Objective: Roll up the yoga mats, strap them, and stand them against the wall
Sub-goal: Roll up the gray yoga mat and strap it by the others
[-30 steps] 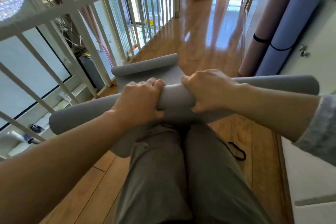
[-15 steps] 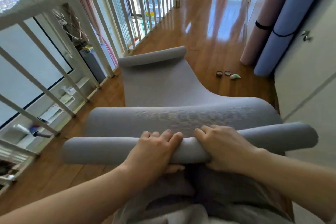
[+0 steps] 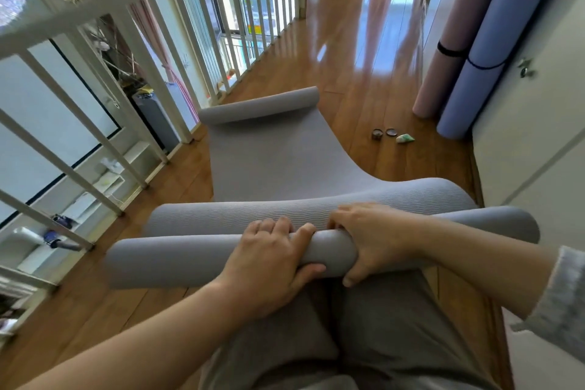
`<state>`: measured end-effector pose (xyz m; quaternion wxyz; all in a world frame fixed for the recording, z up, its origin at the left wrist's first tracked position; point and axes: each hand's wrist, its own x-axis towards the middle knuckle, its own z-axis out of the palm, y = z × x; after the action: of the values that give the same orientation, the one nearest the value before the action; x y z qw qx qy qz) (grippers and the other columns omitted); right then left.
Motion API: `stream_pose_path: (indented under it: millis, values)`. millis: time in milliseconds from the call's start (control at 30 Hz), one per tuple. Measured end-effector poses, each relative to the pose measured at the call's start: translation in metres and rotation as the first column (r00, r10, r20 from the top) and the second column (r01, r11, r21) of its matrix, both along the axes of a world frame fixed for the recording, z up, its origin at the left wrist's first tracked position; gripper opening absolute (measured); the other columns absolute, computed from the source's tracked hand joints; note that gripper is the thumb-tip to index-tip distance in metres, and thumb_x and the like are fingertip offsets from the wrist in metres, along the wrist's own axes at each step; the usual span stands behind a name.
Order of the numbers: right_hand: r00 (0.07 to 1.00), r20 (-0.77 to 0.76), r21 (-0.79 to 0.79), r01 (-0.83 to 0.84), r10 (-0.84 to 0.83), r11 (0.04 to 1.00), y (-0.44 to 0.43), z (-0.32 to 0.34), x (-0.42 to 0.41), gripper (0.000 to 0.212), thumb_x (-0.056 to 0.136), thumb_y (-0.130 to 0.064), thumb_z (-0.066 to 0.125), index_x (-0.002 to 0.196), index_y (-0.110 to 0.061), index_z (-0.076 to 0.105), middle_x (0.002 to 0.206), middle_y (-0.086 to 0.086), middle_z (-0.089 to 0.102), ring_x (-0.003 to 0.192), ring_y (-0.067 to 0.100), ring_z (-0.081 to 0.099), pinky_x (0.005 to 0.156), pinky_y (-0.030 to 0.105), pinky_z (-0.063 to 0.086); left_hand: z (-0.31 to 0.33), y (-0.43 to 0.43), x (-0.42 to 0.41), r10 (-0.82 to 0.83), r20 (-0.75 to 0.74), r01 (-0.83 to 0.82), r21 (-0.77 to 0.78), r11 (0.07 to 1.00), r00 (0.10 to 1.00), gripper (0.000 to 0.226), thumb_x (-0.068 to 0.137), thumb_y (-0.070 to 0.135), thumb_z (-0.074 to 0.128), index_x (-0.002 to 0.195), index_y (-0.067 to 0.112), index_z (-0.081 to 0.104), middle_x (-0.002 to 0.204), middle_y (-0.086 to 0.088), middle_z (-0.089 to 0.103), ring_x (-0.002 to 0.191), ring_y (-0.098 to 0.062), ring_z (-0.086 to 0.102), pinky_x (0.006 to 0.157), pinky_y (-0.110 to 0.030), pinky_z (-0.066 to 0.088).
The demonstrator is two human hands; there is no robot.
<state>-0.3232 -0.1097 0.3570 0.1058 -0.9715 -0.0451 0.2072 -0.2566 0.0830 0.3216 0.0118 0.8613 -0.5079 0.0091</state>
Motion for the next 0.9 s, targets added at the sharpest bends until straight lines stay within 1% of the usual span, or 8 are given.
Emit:
stream_pose_path:
  millis: [100,200,267,433,533,600,733,900]
  values:
    - [0.971,0.237,-0.196,0.025,0.022,0.98,0.005,-0.011,-0.019,0.083,0.072,-0.062,0.068,0.139,-0.028,0.031,0.131,-0.005,0.046,0.116,0.017,0.048,0.099,0.035,0.038,0.006,-0.007,0.015,0.012,-0.12,-0.003,0.078,0.997,0.993,0.062,0.088,0.068,0.02,0.135,0.031,0.035,0.119,0.0,0.055,0.11,-0.022,0.054,0.096,-0.035,0.039]
    - [0.937,0.349,-0.235,0.062,0.024,0.97,0.008,-0.03,-0.023,0.069,0.072,-0.051,0.07,0.129,-0.024,0.042,0.12,0.001,0.055,0.104,0.022,0.056,0.087,0.039,0.044,0.013,-0.017,0.025,0.029,-0.25,0.01,0.155,0.988,0.968,0.055,0.093,0.064,0.03,0.137,0.032,0.036,0.125,0.001,0.053,0.115,-0.02,0.052,0.098,-0.035,0.039]
    - [0.941,0.337,-0.197,0.089,-0.018,0.976,0.004,-0.027,-0.015,0.06,0.073,-0.047,0.068,0.123,-0.024,0.044,0.115,0.0,0.055,0.101,0.02,0.055,0.085,0.036,0.043,0.016,-0.019,0.025,0.049,-0.245,-0.012,0.152,0.988,0.968,0.056,0.093,0.064,0.028,0.138,0.031,0.036,0.129,0.001,0.052,0.117,-0.019,0.05,0.099,-0.035,0.038]
    - [0.992,0.113,0.02,0.06,-0.062,0.998,-0.013,-0.008,0.007,0.06,0.068,-0.045,0.075,0.118,-0.028,0.047,0.111,-0.008,0.058,0.096,0.012,0.054,0.082,0.03,0.048,0.011,-0.024,-0.002,0.098,0.048,-0.105,0.186,0.977,0.994,0.08,0.088,0.071,0.034,0.148,0.021,0.016,0.141,-0.005,0.04,0.123,-0.025,0.044,0.106,-0.043,0.032]
    - [0.999,-0.011,0.073,0.052,-0.051,0.996,-0.016,-0.003,0.021,0.062,0.067,-0.044,0.079,0.119,-0.027,0.048,0.11,-0.007,0.058,0.095,0.012,0.053,0.082,0.03,0.048,0.008,-0.029,0.011,0.102,0.05,-0.107,0.129,0.986,0.994,0.079,0.081,0.072,0.047,0.139,0.022,0.03,0.128,-0.002,0.05,0.113,-0.022,0.051,0.097,-0.037,0.04]
    - [0.997,0.036,-0.001,0.066,-0.066,0.998,-0.013,-0.004,0.019,0.069,0.068,-0.05,0.077,0.126,-0.027,0.046,0.117,-0.006,0.055,0.102,0.013,0.051,0.088,0.031,0.046,0.009,-0.03,0.022,0.086,-0.002,-0.085,0.116,0.99,0.996,0.075,0.079,0.072,0.051,0.134,0.023,0.037,0.122,0.0,0.054,0.11,-0.02,0.054,0.094,-0.036,0.043]
    - [0.913,0.407,-0.247,0.095,0.014,0.964,-0.002,-0.028,-0.004,0.073,0.072,-0.051,0.071,0.133,-0.025,0.041,0.125,-0.001,0.052,0.11,0.02,0.05,0.093,0.037,0.041,0.013,-0.034,0.035,0.087,-0.169,-0.061,0.149,0.987,0.982,0.072,0.078,0.07,0.056,0.133,0.025,0.041,0.121,0.001,0.058,0.109,-0.019,0.056,0.092,-0.037,0.046]
    - [0.919,0.391,-0.168,0.132,-0.056,0.977,-0.008,-0.024,0.007,0.055,0.074,-0.048,0.068,0.12,-0.025,0.048,0.11,-0.004,0.06,0.094,0.016,0.057,0.083,0.03,0.045,0.018,-0.041,0.046,0.089,-0.294,-0.037,0.178,0.983,0.952,0.071,0.076,0.068,0.06,0.133,0.03,0.042,0.124,0.005,0.057,0.109,-0.015,0.055,0.093,-0.039,0.047]
